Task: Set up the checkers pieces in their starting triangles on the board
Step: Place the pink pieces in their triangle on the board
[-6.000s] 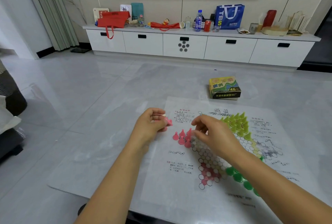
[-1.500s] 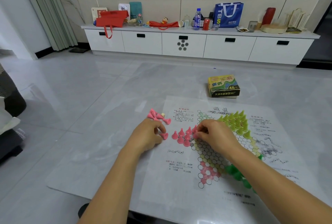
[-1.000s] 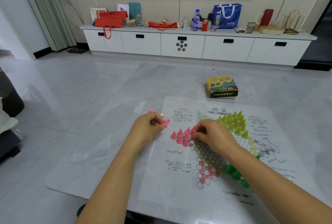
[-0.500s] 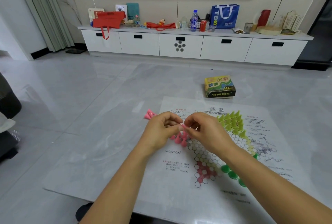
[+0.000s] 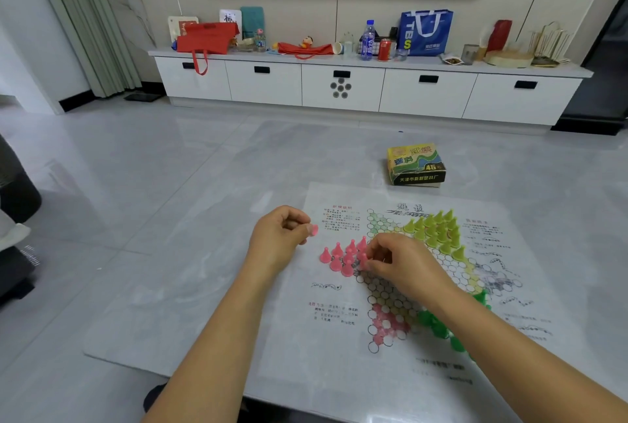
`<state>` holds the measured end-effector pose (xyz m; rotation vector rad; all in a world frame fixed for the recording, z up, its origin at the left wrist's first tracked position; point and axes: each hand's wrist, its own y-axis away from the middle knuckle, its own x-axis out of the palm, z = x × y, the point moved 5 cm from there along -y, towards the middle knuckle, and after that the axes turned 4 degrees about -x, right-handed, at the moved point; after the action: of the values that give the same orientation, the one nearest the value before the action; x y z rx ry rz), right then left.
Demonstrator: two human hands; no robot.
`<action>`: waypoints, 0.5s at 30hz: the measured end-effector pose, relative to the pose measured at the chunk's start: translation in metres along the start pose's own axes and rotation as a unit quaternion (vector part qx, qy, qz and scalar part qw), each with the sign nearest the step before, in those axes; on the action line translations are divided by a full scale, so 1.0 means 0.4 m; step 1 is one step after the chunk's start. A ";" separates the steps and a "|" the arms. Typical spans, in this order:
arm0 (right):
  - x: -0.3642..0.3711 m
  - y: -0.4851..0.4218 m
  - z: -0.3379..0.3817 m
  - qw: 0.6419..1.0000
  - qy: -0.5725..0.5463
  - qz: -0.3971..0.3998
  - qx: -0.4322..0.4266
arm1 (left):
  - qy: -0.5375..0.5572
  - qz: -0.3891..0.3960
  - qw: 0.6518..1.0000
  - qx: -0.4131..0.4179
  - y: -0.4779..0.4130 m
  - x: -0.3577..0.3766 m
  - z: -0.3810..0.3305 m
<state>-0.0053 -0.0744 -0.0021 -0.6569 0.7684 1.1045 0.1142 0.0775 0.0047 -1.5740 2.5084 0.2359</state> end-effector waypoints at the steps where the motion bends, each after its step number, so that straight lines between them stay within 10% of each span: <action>1: 0.003 0.000 -0.001 1.000 -0.002 0.001 0.003 | -0.001 -0.005 1.000 -0.001 -0.001 -0.003 0.001; 15: 0.021 -0.009 0.003 0.999 0.054 -0.002 0.003 | -0.023 -0.045 0.999 -0.005 -0.015 -0.035 0.025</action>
<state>0.0004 -0.0701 -0.0077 -0.7167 0.8630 1.0699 0.1264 0.0894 -0.0022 -1.6613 2.3987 0.2697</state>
